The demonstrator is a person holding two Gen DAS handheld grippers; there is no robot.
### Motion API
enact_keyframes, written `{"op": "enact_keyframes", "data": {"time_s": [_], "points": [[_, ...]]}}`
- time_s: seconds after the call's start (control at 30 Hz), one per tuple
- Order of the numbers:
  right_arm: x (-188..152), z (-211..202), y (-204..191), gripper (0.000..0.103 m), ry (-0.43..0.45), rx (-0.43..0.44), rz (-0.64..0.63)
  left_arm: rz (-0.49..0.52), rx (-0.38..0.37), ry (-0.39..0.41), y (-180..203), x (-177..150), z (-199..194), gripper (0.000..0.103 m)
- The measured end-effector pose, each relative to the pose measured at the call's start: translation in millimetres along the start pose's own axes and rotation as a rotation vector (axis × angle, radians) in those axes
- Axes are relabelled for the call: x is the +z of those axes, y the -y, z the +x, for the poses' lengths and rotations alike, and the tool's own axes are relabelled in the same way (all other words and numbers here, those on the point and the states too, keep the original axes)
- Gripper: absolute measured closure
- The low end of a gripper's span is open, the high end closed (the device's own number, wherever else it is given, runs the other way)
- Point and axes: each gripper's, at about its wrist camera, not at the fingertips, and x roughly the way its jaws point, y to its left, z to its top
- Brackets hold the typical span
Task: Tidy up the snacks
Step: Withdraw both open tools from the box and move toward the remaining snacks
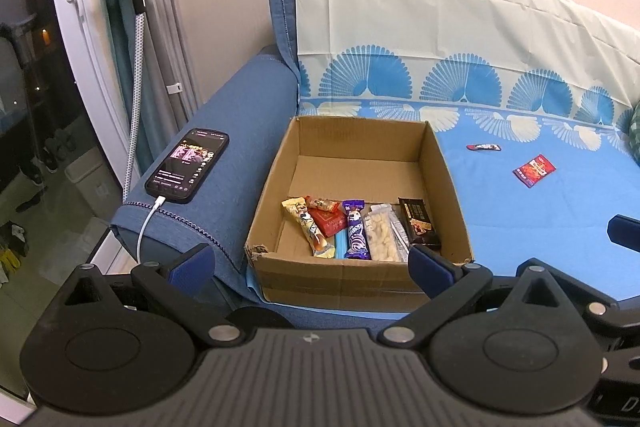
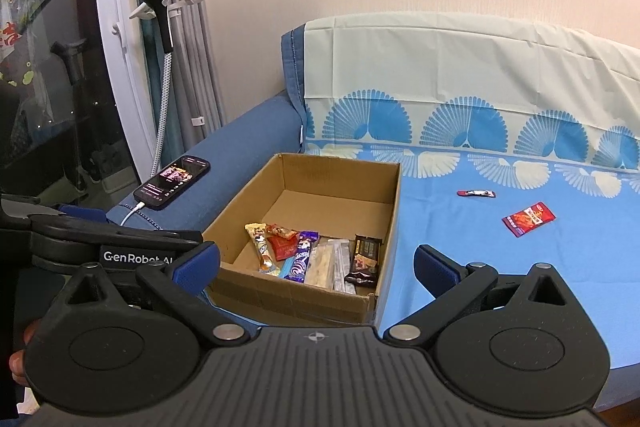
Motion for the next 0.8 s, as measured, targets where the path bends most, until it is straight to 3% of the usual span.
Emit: {"op": "enact_keyframes", "data": {"time_s": [0.8], "points": [[-6,23,13,0.001,-0.067,0.017,0.044,0.032,0.008,-0.086,10,-1,32,0.0]]}}
